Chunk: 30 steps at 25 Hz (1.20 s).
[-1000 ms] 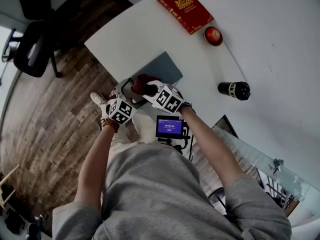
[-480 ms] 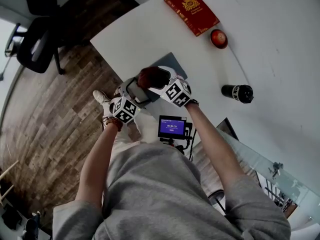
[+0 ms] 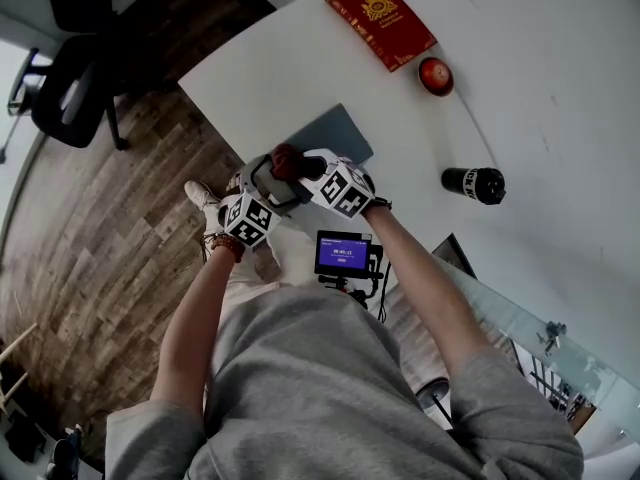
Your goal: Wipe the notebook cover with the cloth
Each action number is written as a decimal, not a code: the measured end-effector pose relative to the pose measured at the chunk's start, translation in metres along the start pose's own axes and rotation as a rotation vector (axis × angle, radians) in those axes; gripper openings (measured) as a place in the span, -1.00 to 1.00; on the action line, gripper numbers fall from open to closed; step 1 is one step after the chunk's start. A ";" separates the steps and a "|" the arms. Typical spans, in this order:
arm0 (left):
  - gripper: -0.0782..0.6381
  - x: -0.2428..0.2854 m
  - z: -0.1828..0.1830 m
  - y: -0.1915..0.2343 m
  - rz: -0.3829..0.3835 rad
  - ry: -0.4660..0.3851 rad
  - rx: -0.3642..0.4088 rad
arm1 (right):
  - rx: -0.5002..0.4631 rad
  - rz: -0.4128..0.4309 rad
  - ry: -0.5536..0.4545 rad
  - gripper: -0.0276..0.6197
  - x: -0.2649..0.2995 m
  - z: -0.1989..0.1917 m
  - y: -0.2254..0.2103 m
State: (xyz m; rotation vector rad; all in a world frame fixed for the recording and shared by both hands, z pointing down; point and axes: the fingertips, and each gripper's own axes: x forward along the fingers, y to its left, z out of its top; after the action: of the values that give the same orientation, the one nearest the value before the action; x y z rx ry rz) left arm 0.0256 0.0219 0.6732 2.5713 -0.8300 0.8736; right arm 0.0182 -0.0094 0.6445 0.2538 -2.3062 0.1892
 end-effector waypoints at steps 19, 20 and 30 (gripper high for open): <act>0.73 0.000 -0.001 0.000 -0.003 0.012 0.005 | 0.429 -0.455 -0.143 -0.55 -0.116 -0.079 -0.122; 0.73 0.000 -0.001 0.000 -0.003 0.013 0.005 | 0.445 -0.464 -0.128 -0.55 -0.118 -0.089 -0.124; 0.73 0.001 -0.001 0.000 -0.001 0.016 0.000 | 0.397 -0.510 -0.084 -0.57 -0.104 -0.104 -0.115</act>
State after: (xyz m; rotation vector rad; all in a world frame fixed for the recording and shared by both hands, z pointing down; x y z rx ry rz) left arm 0.0258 0.0218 0.6744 2.5611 -0.8240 0.8926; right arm 0.1885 -0.0859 0.6444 1.0504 -2.1863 0.3775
